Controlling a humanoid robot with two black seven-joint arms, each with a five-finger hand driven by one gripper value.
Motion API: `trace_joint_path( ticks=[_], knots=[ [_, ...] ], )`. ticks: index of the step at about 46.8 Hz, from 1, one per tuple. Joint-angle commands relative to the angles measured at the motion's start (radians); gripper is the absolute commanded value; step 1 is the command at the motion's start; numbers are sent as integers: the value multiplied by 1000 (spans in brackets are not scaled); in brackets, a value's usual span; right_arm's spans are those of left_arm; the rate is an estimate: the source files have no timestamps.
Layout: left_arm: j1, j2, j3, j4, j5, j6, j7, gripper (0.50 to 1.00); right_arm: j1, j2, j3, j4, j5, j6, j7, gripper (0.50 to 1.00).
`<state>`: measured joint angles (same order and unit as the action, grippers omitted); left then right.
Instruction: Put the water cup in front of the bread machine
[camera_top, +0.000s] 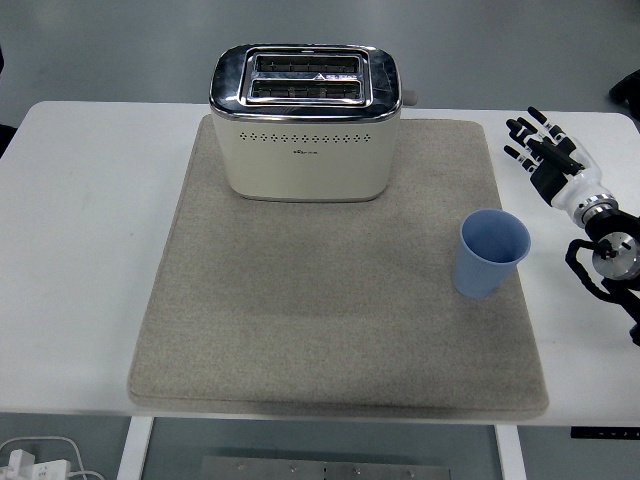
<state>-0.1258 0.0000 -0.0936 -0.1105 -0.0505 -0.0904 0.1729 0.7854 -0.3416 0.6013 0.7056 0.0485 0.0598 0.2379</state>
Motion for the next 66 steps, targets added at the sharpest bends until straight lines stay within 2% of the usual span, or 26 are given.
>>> trace_joint_path(
  ticks=[1,24,30,43,52,62,66],
  knots=[
    [0,0,-2,0,0,0,-1,1000,0,1,0,-1,-1,0,0,930],
    [0,0,0,-1,0,0,0,1000,-5,-10,0,0,1,6,0,930],
    [-2,0,0,-2,1,0,-1,1000,-8,-40,-1,5,1,43,0,930],
    [-2,0,0,-3,1,0,0,1000,-67,-137,2,31,5,146,11,928],
    [-2,0,0,-5,3,-2,0,1000,-124,-243,5,120,11,205,27,928],
    [-3,0,0,-5,3,-2,0,1000,-170,-346,5,221,8,244,70,928],
    [-3,0,0,-3,3,-2,0,1000,-186,-375,5,238,8,290,96,930]
  ],
)
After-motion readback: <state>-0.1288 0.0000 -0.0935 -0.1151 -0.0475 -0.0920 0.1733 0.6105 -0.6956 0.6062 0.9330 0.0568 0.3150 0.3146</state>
